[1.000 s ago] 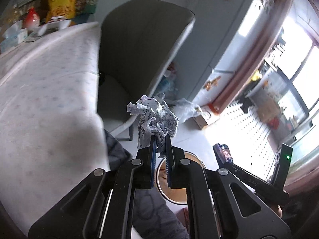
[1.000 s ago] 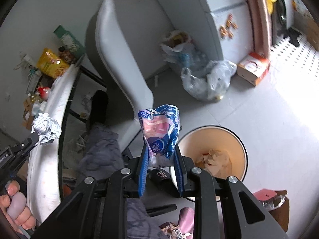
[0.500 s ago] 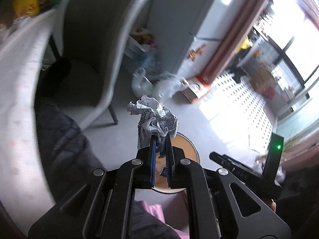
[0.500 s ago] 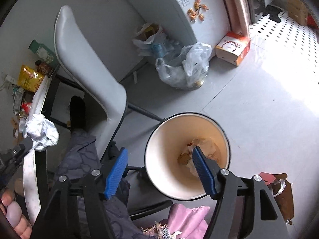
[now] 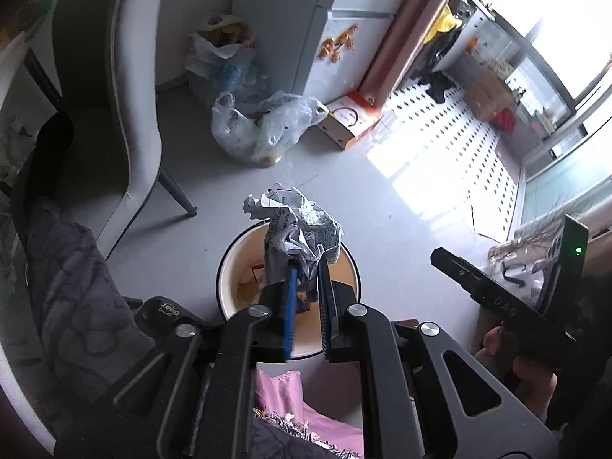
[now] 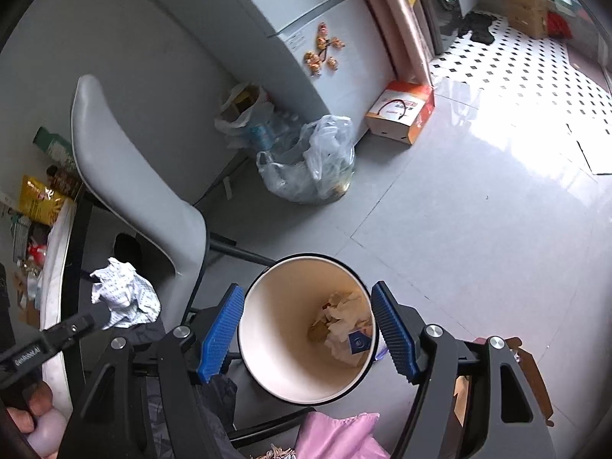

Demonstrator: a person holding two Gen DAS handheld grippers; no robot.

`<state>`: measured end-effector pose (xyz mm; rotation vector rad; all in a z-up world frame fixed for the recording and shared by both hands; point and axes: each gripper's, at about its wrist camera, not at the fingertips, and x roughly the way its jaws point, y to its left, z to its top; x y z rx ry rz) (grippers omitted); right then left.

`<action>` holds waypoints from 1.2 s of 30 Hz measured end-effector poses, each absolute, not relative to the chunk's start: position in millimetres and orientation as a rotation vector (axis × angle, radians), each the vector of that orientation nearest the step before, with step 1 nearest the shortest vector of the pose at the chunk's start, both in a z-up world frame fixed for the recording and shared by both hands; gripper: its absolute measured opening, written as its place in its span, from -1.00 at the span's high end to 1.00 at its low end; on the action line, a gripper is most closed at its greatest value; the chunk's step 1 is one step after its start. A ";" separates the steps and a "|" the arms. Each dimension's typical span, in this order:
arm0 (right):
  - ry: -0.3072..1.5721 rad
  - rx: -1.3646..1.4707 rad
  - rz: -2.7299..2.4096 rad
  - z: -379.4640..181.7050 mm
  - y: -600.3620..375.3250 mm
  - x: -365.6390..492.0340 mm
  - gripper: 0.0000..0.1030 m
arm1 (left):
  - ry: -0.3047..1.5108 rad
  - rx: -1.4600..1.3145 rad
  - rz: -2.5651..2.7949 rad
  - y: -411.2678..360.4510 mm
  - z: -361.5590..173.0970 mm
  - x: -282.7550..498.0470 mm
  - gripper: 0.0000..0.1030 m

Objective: Collect trash

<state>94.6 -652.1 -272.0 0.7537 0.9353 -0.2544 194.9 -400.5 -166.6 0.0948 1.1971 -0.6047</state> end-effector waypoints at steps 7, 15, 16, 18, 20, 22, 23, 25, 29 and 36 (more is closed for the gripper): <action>0.941 0.746 -0.257 -276.4 -652.8 93.8 -0.33 | 1.233 0.101 -0.550 -400.0 -177.9 199.2 -0.41; 0.959 0.747 -0.250 -277.7 -645.3 99.5 -0.33 | 1.219 0.019 -0.507 -367.2 -164.5 205.4 -0.66; 0.957 0.744 -0.246 -275.8 -643.3 101.0 -0.35 | 1.208 0.012 -0.498 -362.5 -161.2 206.1 -0.68; 0.948 0.740 -0.238 -271.6 -639.6 103.7 -0.46 | 1.178 0.011 -0.482 -354.2 -152.2 206.3 -0.79; 0.938 0.724 -0.225 -264.3 -632.8 107.5 -0.48 | 1.149 0.008 -0.475 -348.0 -143.4 205.6 -0.86; 0.930 0.708 -0.212 -255.9 -626.7 109.8 -0.54 | 1.124 -0.003 -0.463 -340.3 -133.9 204.8 -0.87; 0.927 0.697 -0.208 -250.1 -622.4 111.4 -0.58 | 1.115 -0.013 -0.461 -336.5 -129.1 204.4 -0.87; 0.919 0.675 -0.200 -238.0 -614.9 113.6 -0.72 | 1.091 -0.036 -0.465 -328.4 -118.4 204.2 -0.87; 0.871 0.609 -0.182 -204.9 -595.6 117.8 -0.85 | 1.010 -0.092 -0.444 -304.3 -90.4 200.0 -0.88; 0.831 0.541 -0.176 -156.9 -563.7 123.5 -0.85 | 0.883 -0.173 -0.417 -253.8 -44.0 184.4 -0.89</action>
